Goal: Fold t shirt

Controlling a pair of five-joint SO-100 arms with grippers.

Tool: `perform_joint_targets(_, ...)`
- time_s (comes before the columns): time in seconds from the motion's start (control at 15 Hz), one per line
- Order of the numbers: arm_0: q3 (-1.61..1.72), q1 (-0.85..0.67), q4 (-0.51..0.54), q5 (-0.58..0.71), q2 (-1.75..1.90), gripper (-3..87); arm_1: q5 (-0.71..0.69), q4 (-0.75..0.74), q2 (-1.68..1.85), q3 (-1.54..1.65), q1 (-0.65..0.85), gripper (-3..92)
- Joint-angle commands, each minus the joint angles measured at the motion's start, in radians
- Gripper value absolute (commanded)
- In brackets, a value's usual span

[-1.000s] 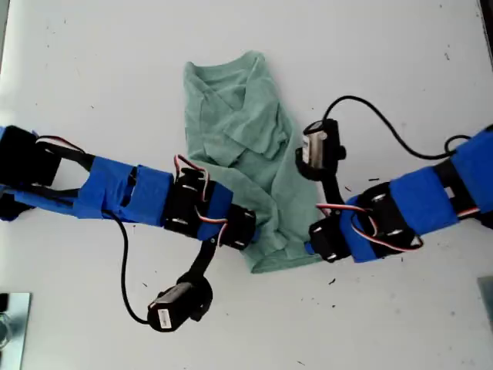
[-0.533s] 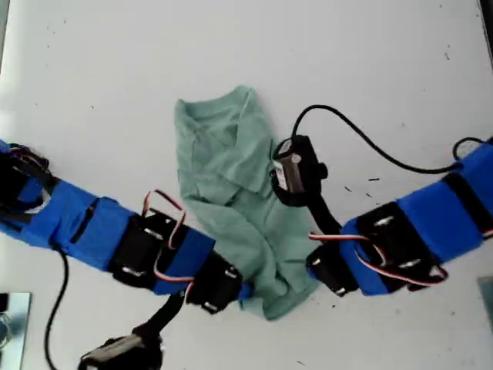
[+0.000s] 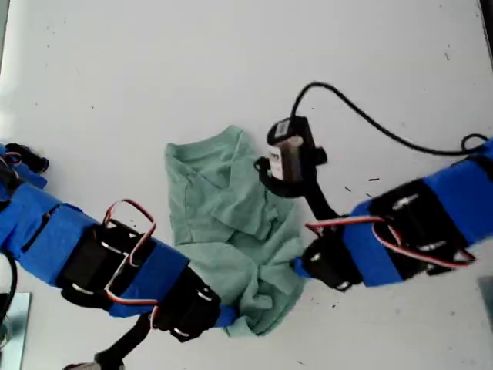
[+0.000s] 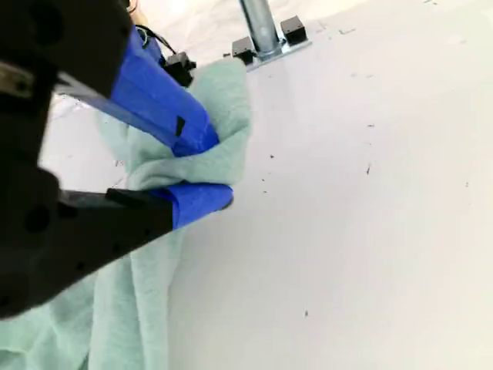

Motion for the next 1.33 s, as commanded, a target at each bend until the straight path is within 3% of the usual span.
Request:
perform_joint_targets(0.0,0.071,-0.098,0.077,-0.015,0.222,-0.1,-0.210,-0.120,0.044,-0.066,0.195,-0.5)
perform_joint_targets(0.13,0.337,-0.222,0.054,-0.009,0.439,-0.1,-0.321,-0.140,-0.035,-0.166,0.319,-0.5)
perform_joint_targets(0.27,0.667,-0.322,-0.069,-0.015,0.670,-0.1,-0.354,-0.215,-0.067,-0.158,0.388,-0.5)
perform_joint_targets(0.47,0.836,-0.342,-0.121,-0.040,0.781,-0.1,-0.374,-0.244,-0.072,-0.150,0.420,-0.6)
perform_joint_targets(0.53,0.874,-0.368,-0.127,-0.040,0.827,8.3,-0.374,-0.224,-0.064,-0.149,0.449,5.3)
perform_joint_targets(0.6,0.943,-0.408,-0.124,-0.043,0.923,30.5,-0.413,-0.207,-0.028,-0.129,0.489,49.8)
perform_joint_targets(0.67,1.094,-0.471,-0.130,-0.075,1.108,32.3,-0.426,-0.219,0.084,-0.040,0.549,51.3)
perform_joint_targets(0.87,1.517,-0.666,-0.094,-0.023,1.721,34.9,-0.410,-0.325,0.627,0.423,0.770,39.2)
perform_joint_targets(1.0,1.635,-0.670,-0.052,-0.054,1.893,33.3,-0.380,-0.253,0.854,0.603,0.848,33.5)
perform_joint_targets(1.27,1.899,-0.629,-0.041,-0.109,2.203,26.7,-0.299,-0.210,1.339,1.049,0.842,30.7)
